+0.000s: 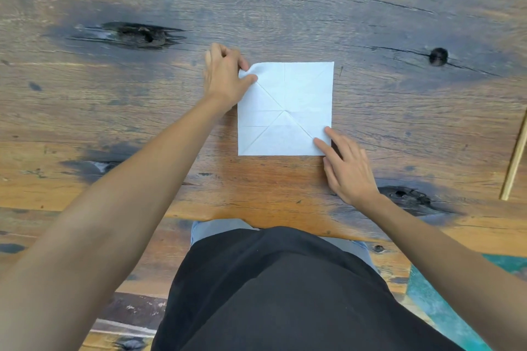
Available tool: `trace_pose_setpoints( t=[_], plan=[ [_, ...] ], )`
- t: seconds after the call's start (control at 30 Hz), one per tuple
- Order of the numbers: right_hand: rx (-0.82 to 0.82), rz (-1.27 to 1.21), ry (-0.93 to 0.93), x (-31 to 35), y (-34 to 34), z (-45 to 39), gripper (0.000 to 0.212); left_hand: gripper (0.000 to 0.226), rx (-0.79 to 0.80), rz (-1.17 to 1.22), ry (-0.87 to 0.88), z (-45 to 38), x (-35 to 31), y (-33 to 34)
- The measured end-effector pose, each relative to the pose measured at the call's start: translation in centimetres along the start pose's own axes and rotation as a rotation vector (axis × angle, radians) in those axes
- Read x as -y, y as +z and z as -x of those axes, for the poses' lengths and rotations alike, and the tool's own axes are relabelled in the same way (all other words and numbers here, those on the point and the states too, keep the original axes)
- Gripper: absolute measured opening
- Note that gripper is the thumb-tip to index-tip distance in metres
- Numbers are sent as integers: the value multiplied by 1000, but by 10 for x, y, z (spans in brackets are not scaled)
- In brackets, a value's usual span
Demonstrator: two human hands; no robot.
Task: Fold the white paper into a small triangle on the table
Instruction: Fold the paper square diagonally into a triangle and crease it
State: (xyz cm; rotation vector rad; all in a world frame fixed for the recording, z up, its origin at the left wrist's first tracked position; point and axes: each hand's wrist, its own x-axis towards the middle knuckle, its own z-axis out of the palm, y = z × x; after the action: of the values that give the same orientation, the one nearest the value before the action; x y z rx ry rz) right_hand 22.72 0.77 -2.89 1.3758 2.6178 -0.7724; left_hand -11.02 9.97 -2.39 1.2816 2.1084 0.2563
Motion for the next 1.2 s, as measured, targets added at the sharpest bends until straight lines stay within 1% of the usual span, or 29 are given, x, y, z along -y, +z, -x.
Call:
trace_pose_setpoints(
  t=[0.13,0.17,0.3,0.37,0.57,0.7,0.87,1.03,1.2],
  plan=[
    [16,-3,10,1,-1,-1,45,14,37,-11,6,2,-10,-2],
    [20,-5,15,1,-2,-1,45,14,44,-2,4,4,-12,-3],
    [40,-9,39,3,-5,0,44,35,33,146,-27,16,-19,-6],
    [46,-11,50,7,-8,0,44,39,34,211,-22,24,-21,-6],
    [82,-61,113,15,-10,0,45,27,26,234,28,57,-34,-2],
    [83,-55,122,16,-8,1,45,25,19,247,91,83,-50,10],
    [101,-72,120,13,-6,3,48,26,30,234,169,109,-69,33],
    [81,-219,109,11,-7,11,53,28,76,188,201,124,-81,58],
    [52,-273,153,6,-7,27,54,36,113,12,245,133,-89,80]
  ],
)
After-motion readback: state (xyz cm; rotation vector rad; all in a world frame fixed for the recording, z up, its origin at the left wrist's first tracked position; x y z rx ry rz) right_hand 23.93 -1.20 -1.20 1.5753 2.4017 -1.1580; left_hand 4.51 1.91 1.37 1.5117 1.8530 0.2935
